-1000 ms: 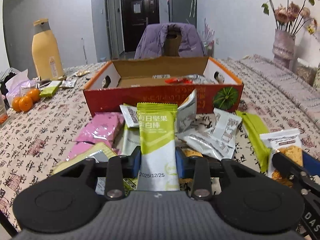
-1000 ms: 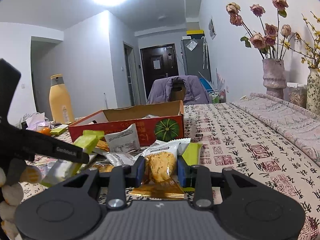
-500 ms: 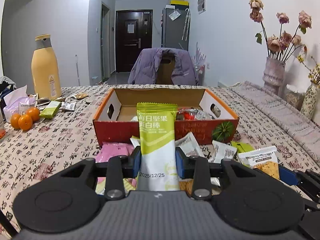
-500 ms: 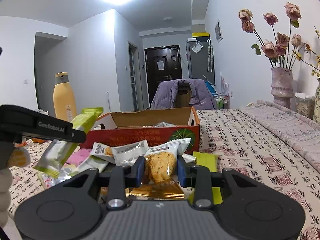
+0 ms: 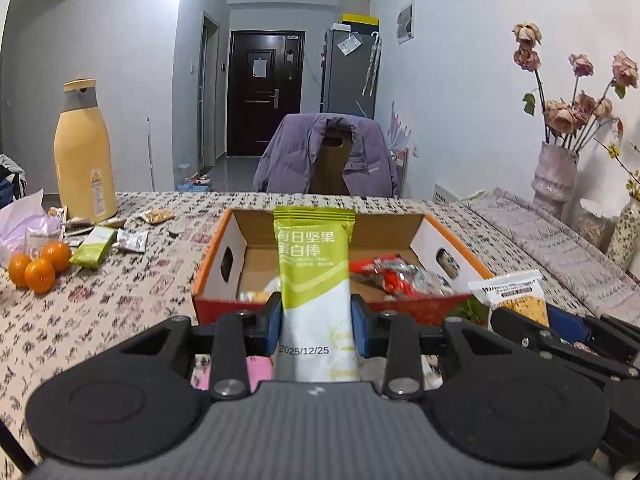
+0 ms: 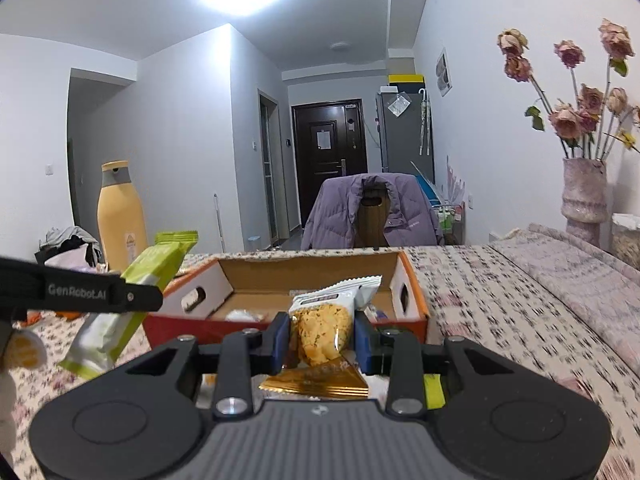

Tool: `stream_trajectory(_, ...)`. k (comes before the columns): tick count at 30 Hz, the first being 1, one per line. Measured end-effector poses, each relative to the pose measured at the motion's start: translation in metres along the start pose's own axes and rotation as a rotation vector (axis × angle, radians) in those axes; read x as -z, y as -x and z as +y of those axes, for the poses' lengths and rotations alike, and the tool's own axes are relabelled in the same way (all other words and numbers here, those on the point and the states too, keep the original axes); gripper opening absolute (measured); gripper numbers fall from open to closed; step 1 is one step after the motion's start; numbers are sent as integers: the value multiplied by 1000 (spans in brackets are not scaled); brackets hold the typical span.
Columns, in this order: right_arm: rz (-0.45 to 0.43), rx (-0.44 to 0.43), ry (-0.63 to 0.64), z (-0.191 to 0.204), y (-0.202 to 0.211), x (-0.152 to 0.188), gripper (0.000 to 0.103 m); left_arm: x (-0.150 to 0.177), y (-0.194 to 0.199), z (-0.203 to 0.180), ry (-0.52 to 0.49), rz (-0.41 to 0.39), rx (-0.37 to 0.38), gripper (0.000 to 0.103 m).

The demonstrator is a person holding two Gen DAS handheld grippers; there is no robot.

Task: Organize snacks
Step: 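Carry the cookie packet and green-white nut bar over the open box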

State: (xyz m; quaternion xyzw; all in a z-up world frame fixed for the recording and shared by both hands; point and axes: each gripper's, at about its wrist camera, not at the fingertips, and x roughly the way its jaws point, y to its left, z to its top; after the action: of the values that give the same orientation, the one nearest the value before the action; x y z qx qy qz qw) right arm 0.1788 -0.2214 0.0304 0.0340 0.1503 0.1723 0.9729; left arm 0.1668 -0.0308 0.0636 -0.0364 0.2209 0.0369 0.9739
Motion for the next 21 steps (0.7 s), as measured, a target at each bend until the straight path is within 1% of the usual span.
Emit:
stream_trajectory(7,-8,-4,17,6,-45,-29,33,-28,-33,10,-5,-11,2,36)
stream_trajectory(12,10,-13,11,9,-80,-44,33,-46,-63,17,11,2,8,36)
stream_trajectory(16,16,-10,24,10,-110,-57,33,-65,-86,19,6,-4,1,36)
stream_trajectory(21,37,2,13,7,-140,-59,33,-80,-115,19,10,0,-6,36)
